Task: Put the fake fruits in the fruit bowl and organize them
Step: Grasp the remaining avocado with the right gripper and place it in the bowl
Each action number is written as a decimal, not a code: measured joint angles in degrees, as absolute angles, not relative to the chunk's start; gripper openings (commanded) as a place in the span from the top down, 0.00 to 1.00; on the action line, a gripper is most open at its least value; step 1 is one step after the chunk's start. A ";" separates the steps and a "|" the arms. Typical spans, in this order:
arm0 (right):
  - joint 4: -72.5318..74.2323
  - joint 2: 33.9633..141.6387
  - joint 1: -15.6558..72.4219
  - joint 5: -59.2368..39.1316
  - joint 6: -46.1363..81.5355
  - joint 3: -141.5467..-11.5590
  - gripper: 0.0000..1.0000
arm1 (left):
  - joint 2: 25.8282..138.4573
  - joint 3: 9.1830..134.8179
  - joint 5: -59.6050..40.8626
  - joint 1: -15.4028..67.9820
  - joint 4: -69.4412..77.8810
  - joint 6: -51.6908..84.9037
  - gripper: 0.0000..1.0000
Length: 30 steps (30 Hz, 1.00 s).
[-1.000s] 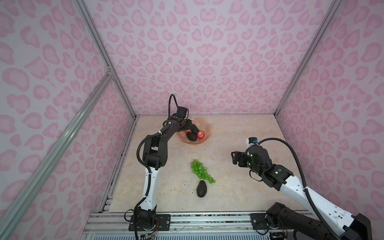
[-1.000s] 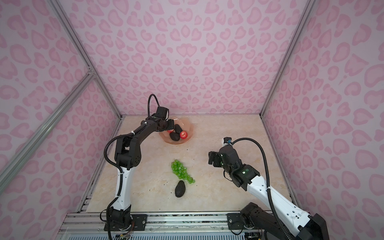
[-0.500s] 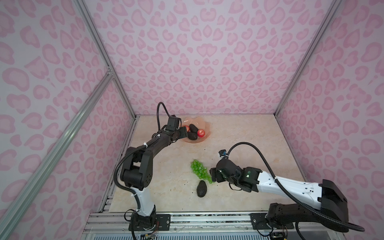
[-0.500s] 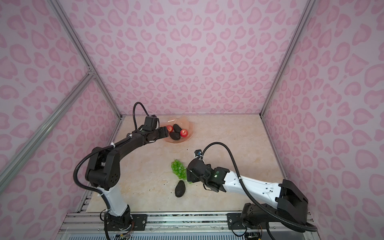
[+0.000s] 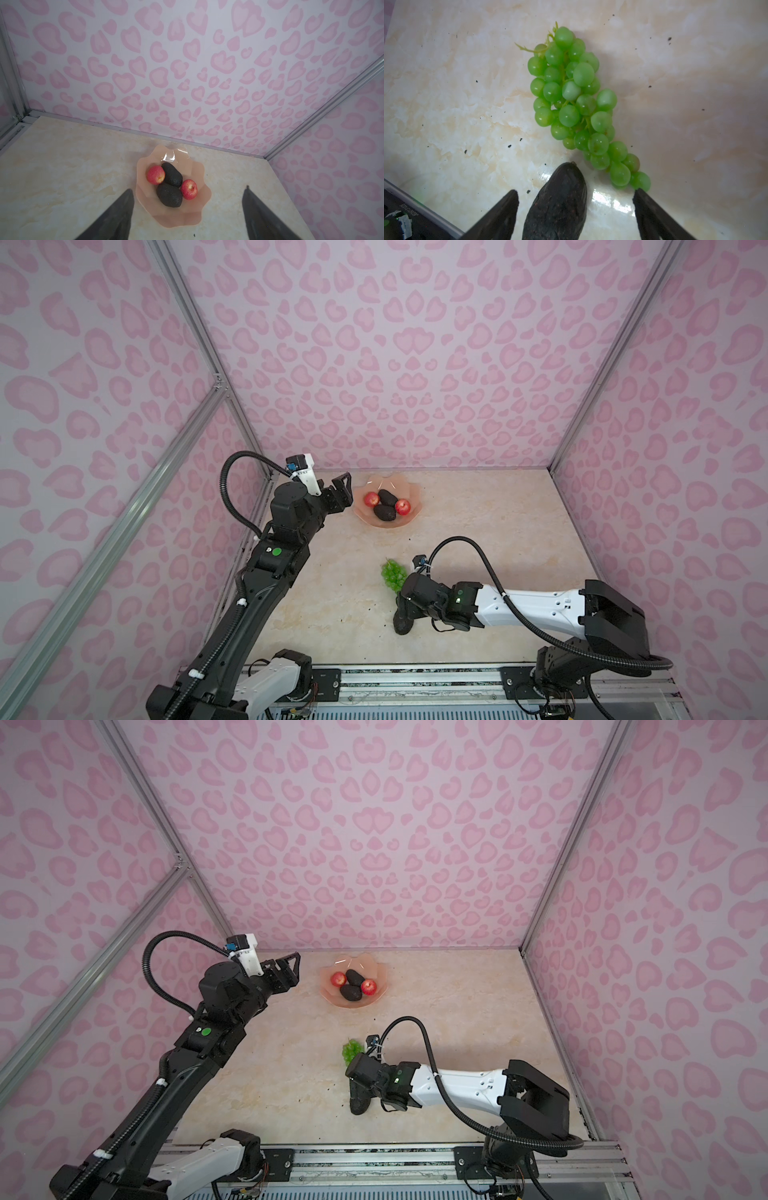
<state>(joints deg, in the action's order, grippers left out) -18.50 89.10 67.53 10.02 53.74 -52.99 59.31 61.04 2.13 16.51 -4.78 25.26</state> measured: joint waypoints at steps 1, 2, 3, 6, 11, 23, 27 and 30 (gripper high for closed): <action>-18.48 89.91 67.85 9.61 54.46 -53.21 0.14 | 57.63 60.12 2.42 16.51 -4.60 25.26 0.17; -18.35 90.65 68.18 9.23 54.87 -53.36 0.14 | 56.03 59.02 2.79 16.51 -4.56 25.26 0.17; -18.28 91.22 68.45 8.95 55.16 -53.49 0.14 | 54.83 58.06 3.05 16.49 -4.71 25.28 0.17; -17.58 93.36 69.65 7.90 56.77 -53.60 0.17 | 50.87 54.96 3.99 16.47 -5.85 25.28 0.17; -16.21 96.84 70.52 6.24 58.89 -53.89 0.31 | 43.62 49.54 5.41 16.47 -7.64 25.45 0.15; -16.78 93.62 70.63 7.14 60.20 -54.63 0.71 | 30.94 40.34 7.51 16.47 -15.16 27.03 0.14; -22.48 88.05 68.71 10.07 56.45 -58.94 0.72 | 26.35 36.51 6.76 16.47 -17.50 28.45 0.13; -24.91 84.88 63.72 11.86 51.33 -62.35 0.73 | 24.14 34.76 5.76 16.47 -18.83 29.89 0.13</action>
<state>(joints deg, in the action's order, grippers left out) -24.91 84.88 63.72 11.86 51.33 -62.35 24.14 34.76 5.76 16.47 -18.83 29.89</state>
